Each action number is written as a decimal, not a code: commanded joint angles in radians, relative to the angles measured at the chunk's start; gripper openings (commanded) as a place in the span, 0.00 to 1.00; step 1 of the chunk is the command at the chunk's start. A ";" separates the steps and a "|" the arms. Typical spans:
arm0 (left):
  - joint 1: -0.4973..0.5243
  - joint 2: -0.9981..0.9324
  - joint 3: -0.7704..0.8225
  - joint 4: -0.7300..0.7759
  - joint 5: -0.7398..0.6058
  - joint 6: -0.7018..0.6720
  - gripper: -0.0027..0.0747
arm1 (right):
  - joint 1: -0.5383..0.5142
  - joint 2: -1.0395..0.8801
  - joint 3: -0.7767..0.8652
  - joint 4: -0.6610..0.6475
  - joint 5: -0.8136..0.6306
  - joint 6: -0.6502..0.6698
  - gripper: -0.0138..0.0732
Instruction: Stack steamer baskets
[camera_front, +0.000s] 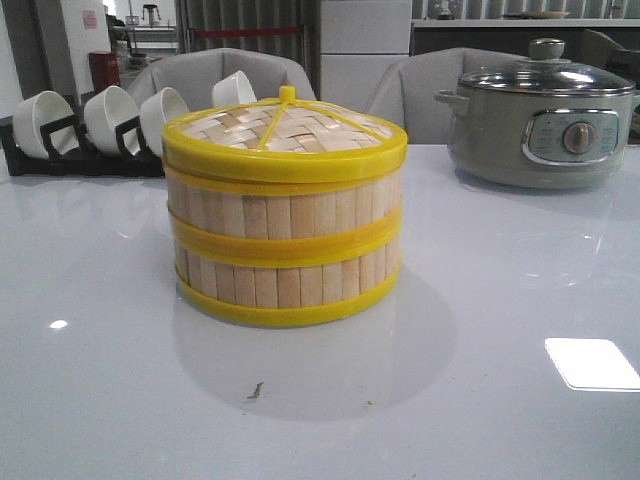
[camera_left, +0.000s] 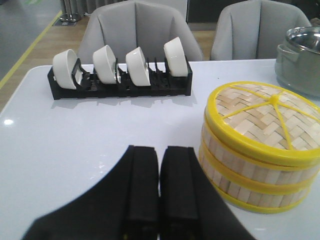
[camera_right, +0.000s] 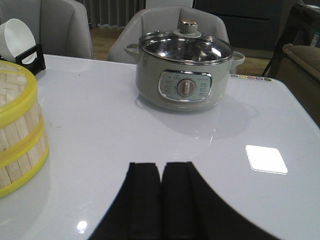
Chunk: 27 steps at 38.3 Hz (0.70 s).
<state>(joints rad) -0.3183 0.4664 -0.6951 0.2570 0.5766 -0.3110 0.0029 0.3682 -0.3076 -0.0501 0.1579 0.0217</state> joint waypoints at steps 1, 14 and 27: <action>0.060 -0.018 -0.012 0.011 -0.116 0.003 0.15 | -0.006 0.003 -0.031 -0.011 -0.092 -0.005 0.22; 0.282 -0.250 0.294 -0.075 -0.345 0.003 0.15 | -0.006 0.003 -0.031 -0.011 -0.092 -0.006 0.22; 0.289 -0.436 0.606 -0.134 -0.508 0.003 0.15 | -0.006 0.003 -0.031 -0.011 -0.092 -0.006 0.22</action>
<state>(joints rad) -0.0293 0.0468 -0.1023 0.1377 0.1926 -0.3093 0.0029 0.3682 -0.3076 -0.0501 0.1579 0.0217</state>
